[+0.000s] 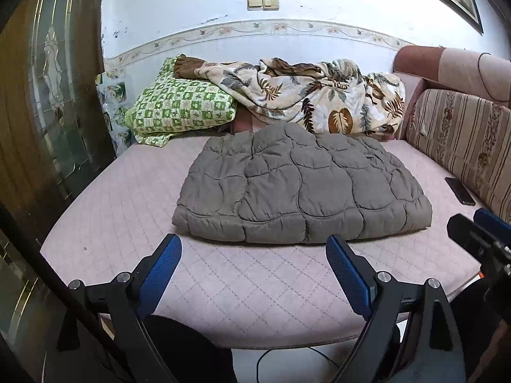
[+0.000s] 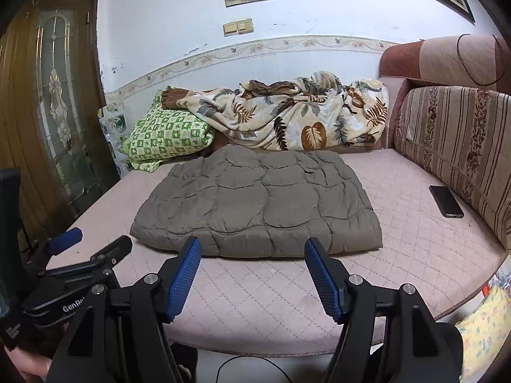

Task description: Fold large clothes

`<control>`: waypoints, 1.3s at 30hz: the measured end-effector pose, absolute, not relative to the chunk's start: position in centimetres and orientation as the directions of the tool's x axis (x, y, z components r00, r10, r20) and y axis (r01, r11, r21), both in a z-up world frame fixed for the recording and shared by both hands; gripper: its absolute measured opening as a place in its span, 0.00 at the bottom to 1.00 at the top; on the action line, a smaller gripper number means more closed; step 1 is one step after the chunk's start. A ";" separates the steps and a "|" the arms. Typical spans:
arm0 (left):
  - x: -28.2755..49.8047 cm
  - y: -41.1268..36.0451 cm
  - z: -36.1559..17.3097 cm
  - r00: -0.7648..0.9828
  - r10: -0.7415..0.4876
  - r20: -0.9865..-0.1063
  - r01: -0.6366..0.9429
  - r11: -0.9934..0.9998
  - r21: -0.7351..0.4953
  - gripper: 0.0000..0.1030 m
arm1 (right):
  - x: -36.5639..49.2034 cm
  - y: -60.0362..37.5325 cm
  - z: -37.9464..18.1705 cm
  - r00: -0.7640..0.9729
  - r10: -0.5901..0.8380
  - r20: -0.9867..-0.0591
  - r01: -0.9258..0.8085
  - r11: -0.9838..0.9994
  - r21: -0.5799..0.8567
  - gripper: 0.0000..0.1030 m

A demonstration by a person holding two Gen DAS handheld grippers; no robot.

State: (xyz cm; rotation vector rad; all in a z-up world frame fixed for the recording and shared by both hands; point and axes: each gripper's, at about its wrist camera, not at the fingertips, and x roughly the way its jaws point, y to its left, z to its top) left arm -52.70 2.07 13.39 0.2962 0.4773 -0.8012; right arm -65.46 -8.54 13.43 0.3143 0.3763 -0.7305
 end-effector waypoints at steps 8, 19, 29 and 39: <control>-52.5 2.3 13.1 0.605 -0.601 -0.522 0.734 0.675 0.076 0.89 | -64.8 -7.2 13.4 0.684 -0.591 -0.428 0.682 0.725 0.090 0.75; -51.9 2.3 12.2 0.595 -0.585 -0.551 0.731 0.679 0.069 0.89 | -64.5 -6.8 12.9 0.677 -0.585 -0.447 0.681 0.728 0.078 0.77; -51.4 2.2 11.6 0.593 -0.574 -0.565 0.728 0.682 0.072 0.89 | -64.3 -7.1 12.1 0.667 -0.576 -0.473 0.683 0.726 0.078 0.78; -51.1 2.0 10.7 0.589 -0.564 -0.579 0.727 0.682 0.075 0.89 | -64.3 -7.7 11.8 0.660 -0.567 -0.492 0.685 0.724 0.085 0.78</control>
